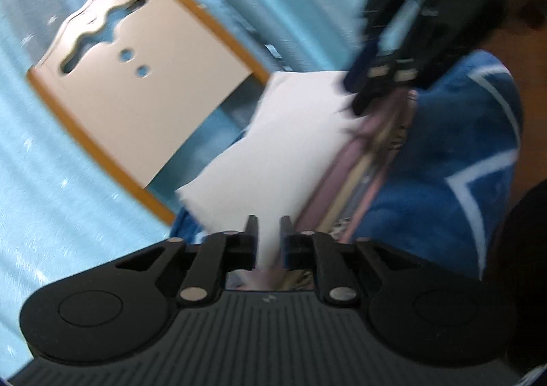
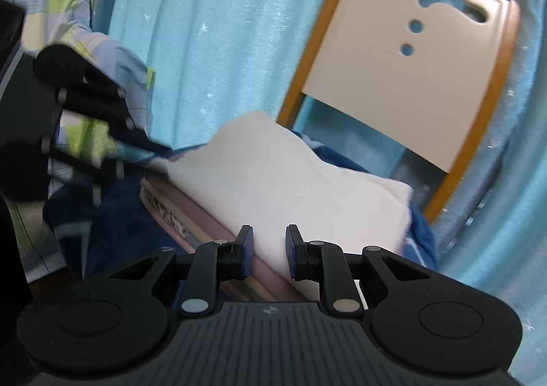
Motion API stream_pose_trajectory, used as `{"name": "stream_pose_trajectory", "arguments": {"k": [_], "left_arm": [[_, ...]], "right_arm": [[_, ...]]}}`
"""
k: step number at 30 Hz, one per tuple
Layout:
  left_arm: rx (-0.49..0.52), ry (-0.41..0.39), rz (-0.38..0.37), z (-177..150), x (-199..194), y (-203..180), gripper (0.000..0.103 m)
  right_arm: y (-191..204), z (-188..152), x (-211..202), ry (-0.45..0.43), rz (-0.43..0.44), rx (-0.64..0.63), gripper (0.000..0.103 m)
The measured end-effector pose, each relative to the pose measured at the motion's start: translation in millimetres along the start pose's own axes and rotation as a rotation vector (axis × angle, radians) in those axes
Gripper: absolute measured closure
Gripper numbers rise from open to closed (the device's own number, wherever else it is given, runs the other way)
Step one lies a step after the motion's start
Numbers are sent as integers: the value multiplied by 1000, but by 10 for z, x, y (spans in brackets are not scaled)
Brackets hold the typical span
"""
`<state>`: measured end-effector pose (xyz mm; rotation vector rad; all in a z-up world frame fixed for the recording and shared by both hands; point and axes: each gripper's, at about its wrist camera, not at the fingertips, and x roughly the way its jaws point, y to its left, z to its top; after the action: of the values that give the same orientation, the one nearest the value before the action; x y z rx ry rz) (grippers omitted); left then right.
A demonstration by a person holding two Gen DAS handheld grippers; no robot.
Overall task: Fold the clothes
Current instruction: 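Open both grippers and release the undershirt on top of the stack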
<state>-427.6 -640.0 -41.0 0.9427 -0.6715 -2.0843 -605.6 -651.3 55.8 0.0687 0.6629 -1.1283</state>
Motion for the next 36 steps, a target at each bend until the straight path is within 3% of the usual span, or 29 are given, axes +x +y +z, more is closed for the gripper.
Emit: {"name": "stream_pose_trajectory", "arguments": {"k": [6,13,14,15,16,22,25,26,30,33,34,36], "left_arm": [[120,43,64,-230,77,-121,87],[43,64,85,-371,68,49,87],[34,68,87,-396,60,65,87],[24,73,88,-422,52,82,87],[19,76,90,-445,39,93,87],[-20,68,103,-525,-61,156,86],[-27,64,102,-527,-69,179,86],[-26,63,105,-521,-67,190,86],[-49,49,109,-510,-136,218,83],[-45,41,103,-471,-130,208,82],[-50,39,100,-461,-118,201,82],[-61,38,94,-450,-107,178,82]], "right_arm": [[393,145,142,-11,19,-282,75],[1007,223,473,-17,-4,-626,75],[1048,221,527,-13,-7,-647,80],[1058,226,572,0,1,-646,85],[1044,241,593,4,9,-630,98],[867,398,421,-132,-94,-391,101],[1045,319,570,-79,-38,-455,100],[1095,276,618,-60,-23,-473,95],[1029,250,541,-63,-29,-423,91],[955,231,449,-64,-41,-402,82],[960,219,462,-60,-37,-411,85],[956,215,500,-55,-25,-419,103]]}}
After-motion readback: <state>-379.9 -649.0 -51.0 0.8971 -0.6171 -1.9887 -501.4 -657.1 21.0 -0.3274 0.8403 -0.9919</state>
